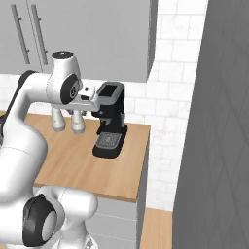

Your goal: Navigate to the stove.

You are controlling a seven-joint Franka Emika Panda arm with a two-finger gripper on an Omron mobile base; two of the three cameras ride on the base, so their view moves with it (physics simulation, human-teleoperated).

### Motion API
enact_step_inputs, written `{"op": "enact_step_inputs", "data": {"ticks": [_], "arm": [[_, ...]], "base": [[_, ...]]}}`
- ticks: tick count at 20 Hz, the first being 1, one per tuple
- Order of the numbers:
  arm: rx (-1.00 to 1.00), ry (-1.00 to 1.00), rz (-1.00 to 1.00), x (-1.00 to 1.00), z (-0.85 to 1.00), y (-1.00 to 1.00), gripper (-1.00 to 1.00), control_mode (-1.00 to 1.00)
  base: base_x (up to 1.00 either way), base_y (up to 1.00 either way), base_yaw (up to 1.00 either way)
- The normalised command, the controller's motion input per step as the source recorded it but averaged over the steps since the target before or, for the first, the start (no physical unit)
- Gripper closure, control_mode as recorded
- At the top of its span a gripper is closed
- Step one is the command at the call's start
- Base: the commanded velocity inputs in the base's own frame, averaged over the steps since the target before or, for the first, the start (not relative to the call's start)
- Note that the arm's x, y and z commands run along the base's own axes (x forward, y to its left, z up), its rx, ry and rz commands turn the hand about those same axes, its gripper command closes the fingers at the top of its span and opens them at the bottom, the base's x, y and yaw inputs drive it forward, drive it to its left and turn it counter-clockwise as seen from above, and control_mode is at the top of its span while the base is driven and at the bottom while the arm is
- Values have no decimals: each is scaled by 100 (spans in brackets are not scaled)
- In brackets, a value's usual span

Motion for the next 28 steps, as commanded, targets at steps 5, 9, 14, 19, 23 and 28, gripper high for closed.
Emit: {"op": "enact_step_inputs", "data": {"ticks": [5, 9, 14, 19, 23, 28], "arm": [[0, 0, 0, 0, 0, 0, -100, 100], [0, 0, 0, 0, 0, 0, -100, 100], [0, 0, 0, 0, 0, 0, -100, 100], [0, 0, 0, 0, 0, 0, -100, 100], [0, 0, 0, 0, 0, 0, -100, 100], [0, 0, 0, 0, 0, 0, -100, 100]], "base": [[0, 0, 0], [-19, 4, 0], [-55, 61, 11], [-48, 78, 71], [-23, 81, 81], [-13, 71, 81]]}}
